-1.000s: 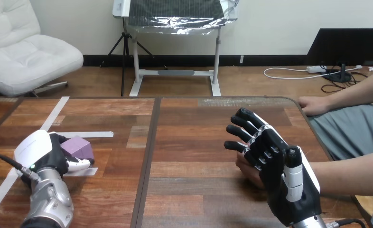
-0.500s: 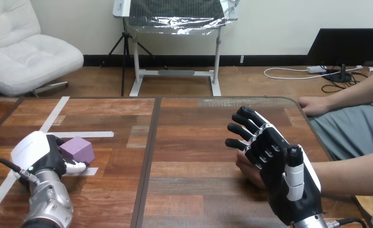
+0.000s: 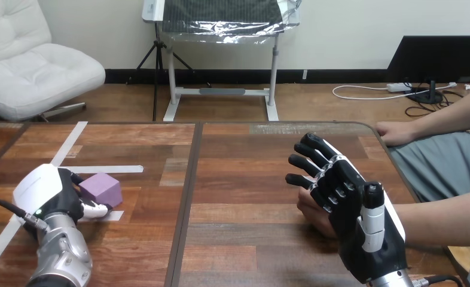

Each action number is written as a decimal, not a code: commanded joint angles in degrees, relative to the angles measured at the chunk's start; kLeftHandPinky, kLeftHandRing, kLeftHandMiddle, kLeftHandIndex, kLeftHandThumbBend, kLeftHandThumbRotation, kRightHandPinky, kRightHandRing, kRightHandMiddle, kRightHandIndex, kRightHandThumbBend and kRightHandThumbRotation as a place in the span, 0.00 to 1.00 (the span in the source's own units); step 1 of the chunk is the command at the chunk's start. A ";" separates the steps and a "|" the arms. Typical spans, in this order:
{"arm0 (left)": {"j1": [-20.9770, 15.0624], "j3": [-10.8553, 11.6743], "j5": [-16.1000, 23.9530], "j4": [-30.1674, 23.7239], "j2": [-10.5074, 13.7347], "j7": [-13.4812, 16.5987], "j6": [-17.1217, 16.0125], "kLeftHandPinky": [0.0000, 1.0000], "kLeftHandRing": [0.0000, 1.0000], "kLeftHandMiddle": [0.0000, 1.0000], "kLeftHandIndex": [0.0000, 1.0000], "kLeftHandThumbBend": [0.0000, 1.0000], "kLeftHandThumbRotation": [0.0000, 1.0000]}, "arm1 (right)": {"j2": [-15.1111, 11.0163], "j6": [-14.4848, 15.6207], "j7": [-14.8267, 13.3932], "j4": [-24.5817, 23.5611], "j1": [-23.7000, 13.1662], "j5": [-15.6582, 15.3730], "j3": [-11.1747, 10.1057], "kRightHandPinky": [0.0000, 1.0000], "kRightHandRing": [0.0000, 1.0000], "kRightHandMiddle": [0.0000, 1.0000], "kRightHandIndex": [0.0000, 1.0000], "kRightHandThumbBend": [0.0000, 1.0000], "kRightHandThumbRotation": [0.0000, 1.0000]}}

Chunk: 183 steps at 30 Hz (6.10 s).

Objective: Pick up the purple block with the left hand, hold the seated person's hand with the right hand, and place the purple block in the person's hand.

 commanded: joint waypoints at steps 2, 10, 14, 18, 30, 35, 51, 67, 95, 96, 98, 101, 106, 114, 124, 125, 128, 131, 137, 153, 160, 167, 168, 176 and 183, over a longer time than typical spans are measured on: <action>-4.41 0.34 -0.55 -0.19 -0.03 2.24 -2.48 0.23 0.31 0.40 0.52 0.73 0.00 | 0.21 -0.97 0.23 -2.69 -1.69 0.76 -0.28 0.78 0.86 0.88 0.87 0.97 0.90; -4.08 0.41 -1.16 0.47 0.04 2.90 -3.63 0.11 0.17 0.26 0.48 0.71 0.00 | 0.12 -1.00 0.11 -2.48 -1.76 0.50 -0.27 0.78 0.86 0.88 0.87 0.96 0.90; -3.83 0.89 -1.93 0.21 -0.14 3.30 -3.85 0.10 0.15 0.24 0.47 0.70 0.00 | 0.14 -1.28 0.12 -2.15 -1.86 0.37 -0.30 0.78 0.86 0.88 0.87 0.96 0.90; -3.57 1.22 -2.71 -0.03 -0.38 3.64 -3.98 0.09 0.15 0.24 0.47 0.71 0.00 | 0.09 -1.43 0.43 -1.78 -2.03 0.63 -0.43 0.78 0.86 0.88 0.87 0.95 0.91; -2.82 1.80 -4.59 -0.13 -0.73 4.20 -4.61 0.10 0.16 0.26 0.46 0.71 0.00 | -0.01 -1.16 0.59 -1.32 -2.22 0.68 -0.47 0.77 0.87 0.88 0.87 0.95 0.90; -2.43 1.96 -4.95 -0.48 -0.83 4.37 -4.68 0.10 0.16 0.26 0.47 0.72 0.00 | 0.09 -1.30 0.56 -1.09 -2.31 0.52 -0.46 0.77 0.87 0.88 0.87 0.95 0.89; -1.47 2.06 -5.79 -1.87 -0.96 4.55 -5.18 0.10 0.16 0.26 0.47 0.72 0.00 | 0.07 -1.37 0.57 -0.42 -2.78 0.20 -0.56 0.78 0.87 0.88 0.87 0.95 0.90; -0.97 2.57 -6.12 -2.50 -1.18 5.00 -6.51 0.11 0.17 0.27 0.48 0.72 0.00 | 0.02 -1.15 0.74 0.11 -3.20 0.27 -0.58 0.78 0.87 0.88 0.87 0.95 0.90; 7.07 5.10 -6.86 -22.08 -3.26 7.03 -7.78 0.08 0.14 0.23 0.47 0.70 0.00 | -4.87 -7.98 -3.87 5.99 -8.39 -7.55 -2.43 0.80 0.87 0.89 0.88 0.95 0.89; 7.49 5.13 -6.75 -23.08 -3.40 7.06 -7.65 0.08 0.14 0.24 0.46 0.70 0.00 | -5.12 -8.05 -3.93 6.30 -8.69 -7.54 -2.53 0.80 0.87 0.89 0.88 0.95 0.89; 8.48 5.18 -6.56 -25.36 -3.62 6.99 -7.45 0.09 0.14 0.24 0.46 0.70 0.00 | -5.57 -8.15 -4.06 6.85 -9.33 -7.46 -2.75 0.80 0.87 0.89 0.88 0.95 0.89; 9.87 5.17 -6.28 -28.56 -3.96 6.87 -7.27 0.09 0.16 0.26 0.46 0.71 0.00 | -6.24 -8.37 -4.44 7.66 -10.24 -7.56 -3.09 0.81 0.87 0.88 0.88 0.96 0.88; 12.11 5.09 -5.66 -33.84 -4.56 6.71 -6.54 0.11 0.17 0.27 0.46 0.71 0.00 | -7.51 -8.88 -5.91 8.83 -11.54 -8.82 -3.50 0.81 0.87 0.88 0.87 0.98 0.89; 15.51 5.46 -5.07 -42.15 -5.86 6.16 -4.85 0.12 0.19 0.30 0.46 0.70 0.00 | -8.45 -8.21 -5.97 9.63 -13.40 -7.86 -4.04 0.82 0.87 0.87 0.87 0.99 0.88; 18.10 5.72 -4.32 -48.93 -6.93 4.91 -2.58 0.16 0.24 0.36 0.47 0.70 0.00 | -9.53 -8.58 -6.20 10.65 -14.90 -8.32 -4.39 0.80 0.87 0.88 0.87 0.99 0.87; 18.34 5.78 -4.29 -49.51 -6.97 4.77 -2.47 0.17 0.25 0.36 0.47 0.70 0.00 | -9.55 -8.51 -6.21 10.62 -15.00 -8.29 -4.37 0.80 0.87 0.88 0.87 0.99 0.87; 18.80 5.93 -4.22 -50.65 -7.13 4.44 -2.20 0.18 0.26 0.37 0.47 0.70 0.00 | -9.60 -8.35 -6.29 10.62 -15.22 -8.13 -4.30 0.80 0.86 0.88 0.87 1.00 0.87; 19.19 6.12 -4.28 -51.50 -7.30 4.20 -2.21 0.19 0.28 0.38 0.46 0.70 0.00 | -9.67 -8.13 -6.40 10.58 -15.36 -8.01 -4.20 0.79 0.86 0.88 0.87 1.00 0.86; 20.13 6.41 -4.32 -53.91 -7.57 3.63 -1.68 0.20 0.28 0.39 0.46 0.70 0.00 | -9.82 -8.34 -6.77 10.66 -15.62 -8.43 -4.00 0.79 0.86 0.87 0.87 0.99 0.86; 23.29 7.26 -4.80 -61.65 -8.84 1.86 -2.00 0.23 0.32 0.40 0.46 0.69 0.00 | -14.87 -14.95 -10.52 18.67 -20.09 -17.00 -3.83 0.84 0.89 0.91 0.89 0.98 0.86; 24.95 7.36 -4.75 -65.15 -9.65 1.16 -2.43 0.25 0.34 0.41 0.45 0.69 0.00 | -19.21 -15.96 -14.30 21.93 -22.45 -24.08 -2.98 0.87 0.92 0.93 0.92 1.00 0.82; 26.71 7.59 -4.94 -68.76 -10.83 0.81 -3.10 0.25 0.34 0.41 0.44 0.68 0.00 | -23.12 -14.22 -16.47 23.69 -24.78 -28.57 -2.06 0.90 0.94 0.95 0.95 1.00 0.75; 26.95 7.57 -4.88 -69.30 -11.03 0.75 -3.07 0.25 0.34 0.41 0.44 0.68 0.00 | -23.64 -14.08 -16.72 23.96 -25.08 -29.07 -1.93 0.90 0.94 0.95 0.95 1.00 0.74; 29.07 7.68 -4.69 -74.04 -12.80 0.45 -3.27 0.25 0.34 0.40 0.44 0.67 0.00 | -28.90 -12.43 -18.98 26.26 -27.82 -34.93 -0.25 0.87 0.94 0.97 0.97 1.00 0.69; 30.50 8.07 -5.28 -76.90 -14.11 -0.31 -4.03 0.25 0.33 0.39 0.43 0.67 0.00 | -32.41 -11.38 -20.47 28.81 -29.81 -38.49 1.48 0.85 0.96 0.99 0.98 1.00 0.67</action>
